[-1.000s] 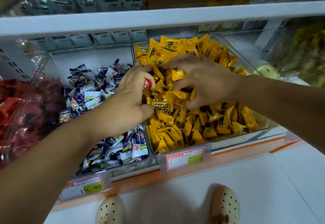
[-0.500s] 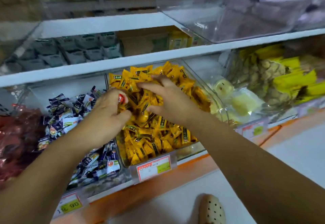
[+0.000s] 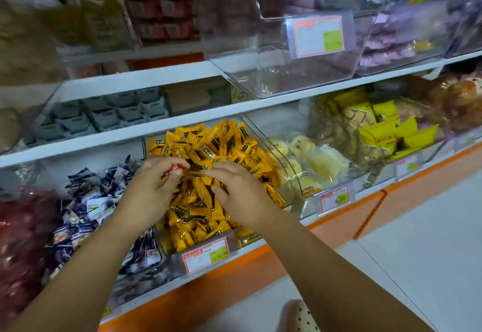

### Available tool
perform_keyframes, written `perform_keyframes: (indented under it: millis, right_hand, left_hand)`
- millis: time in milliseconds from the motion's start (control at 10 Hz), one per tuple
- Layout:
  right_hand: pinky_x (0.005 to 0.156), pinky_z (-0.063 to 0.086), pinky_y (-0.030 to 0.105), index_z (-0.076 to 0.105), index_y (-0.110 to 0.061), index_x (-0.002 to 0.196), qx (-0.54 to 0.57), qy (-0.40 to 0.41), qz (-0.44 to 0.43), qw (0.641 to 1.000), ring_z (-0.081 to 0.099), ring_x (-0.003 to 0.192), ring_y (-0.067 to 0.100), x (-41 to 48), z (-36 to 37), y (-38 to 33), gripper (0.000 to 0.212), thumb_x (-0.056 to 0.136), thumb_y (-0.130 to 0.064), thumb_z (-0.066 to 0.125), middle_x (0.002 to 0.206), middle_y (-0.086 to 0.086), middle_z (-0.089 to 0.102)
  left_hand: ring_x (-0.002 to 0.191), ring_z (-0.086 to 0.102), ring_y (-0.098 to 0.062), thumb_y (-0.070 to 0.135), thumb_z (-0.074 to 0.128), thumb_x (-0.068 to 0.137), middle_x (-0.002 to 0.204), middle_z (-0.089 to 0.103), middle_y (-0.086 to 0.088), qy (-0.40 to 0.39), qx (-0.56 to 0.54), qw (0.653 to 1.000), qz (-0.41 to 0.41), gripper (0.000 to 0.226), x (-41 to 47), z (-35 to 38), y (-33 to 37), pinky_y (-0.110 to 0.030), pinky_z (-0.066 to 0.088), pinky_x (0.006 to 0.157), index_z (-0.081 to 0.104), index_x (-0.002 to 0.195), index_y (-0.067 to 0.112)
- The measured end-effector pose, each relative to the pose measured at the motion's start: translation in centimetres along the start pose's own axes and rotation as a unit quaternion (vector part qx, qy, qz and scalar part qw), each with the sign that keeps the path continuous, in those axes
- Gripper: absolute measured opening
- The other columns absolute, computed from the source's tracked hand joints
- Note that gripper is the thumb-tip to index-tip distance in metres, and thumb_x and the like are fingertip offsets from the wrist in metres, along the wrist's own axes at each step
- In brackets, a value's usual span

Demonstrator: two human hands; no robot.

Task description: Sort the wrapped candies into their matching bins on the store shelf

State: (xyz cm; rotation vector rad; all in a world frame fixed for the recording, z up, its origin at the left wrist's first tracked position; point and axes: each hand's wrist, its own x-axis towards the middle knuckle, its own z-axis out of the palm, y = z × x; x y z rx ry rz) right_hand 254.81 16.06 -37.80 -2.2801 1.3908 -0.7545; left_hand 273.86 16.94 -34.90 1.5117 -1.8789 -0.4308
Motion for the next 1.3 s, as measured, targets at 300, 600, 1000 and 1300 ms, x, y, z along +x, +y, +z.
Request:
perform_keyframes:
  millis: [300, 600, 1000, 1300]
  right_hand:
    - [0.079, 0.052, 0.018, 0.069, -0.017, 0.114, 0.305, 0.042, 0.069, 0.949, 0.063, 0.091, 0.004, -2.2, -1.6, -4.6, 0.022, 0.096, -0.022, 0.055, 0.103, -0.007, 0.069]
    - [0.064, 0.053, 0.023, 0.069, -0.022, 0.089, 0.411, -0.020, 0.103, 0.906, 0.065, 0.073, 0.013, -2.3, -0.2, -8.4, 0.010, 0.091, -0.014, 0.064, 0.078, 0.000, 0.071]
    - [0.062, 0.055, 0.025, 0.061, -0.032, 0.099, 0.385, -0.056, 0.047, 0.920, 0.067, 0.069, 0.011, 2.5, 8.7, -16.2, 0.018, 0.095, -0.015, 0.057, 0.082, -0.004, 0.070]
    - [0.070, 0.057, 0.039, 0.060, -0.035, 0.096, 0.331, -0.049, 0.031, 0.942, 0.067, 0.076, 0.016, 2.8, 12.3, -18.3, 0.028, 0.096, -0.009, 0.049, 0.084, -0.003, 0.069]
  left_hand:
    - [0.068, 0.067, -0.014, 0.013, 0.074, 0.081, 0.083, 0.069, -0.002, -0.040, -0.143, 0.985, -0.090, 0.036, -3.1, -0.5, 2.2, -0.023, 0.051, 0.053, 0.055, 0.109, 0.026]
    - [0.066, 0.067, -0.019, 0.010, 0.073, 0.082, 0.073, 0.071, -0.007, -0.032, -0.243, 0.962, -0.120, 0.013, -6.1, -3.1, 0.9, -0.030, 0.057, 0.063, 0.064, 0.091, 0.014]
    - [0.063, 0.053, 0.000, 0.021, 0.073, 0.083, 0.072, 0.058, 0.011, 0.246, -0.077, 0.951, -0.169, 0.014, -10.8, -13.8, -9.1, -0.015, 0.043, 0.065, 0.067, 0.092, 0.031]
    - [0.096, 0.066, -0.018, 0.018, 0.069, 0.087, 0.109, 0.070, -0.006, 0.276, -0.083, 0.914, -0.287, 0.041, -12.0, -17.8, -16.5, -0.031, 0.051, 0.088, 0.061, 0.127, 0.019]
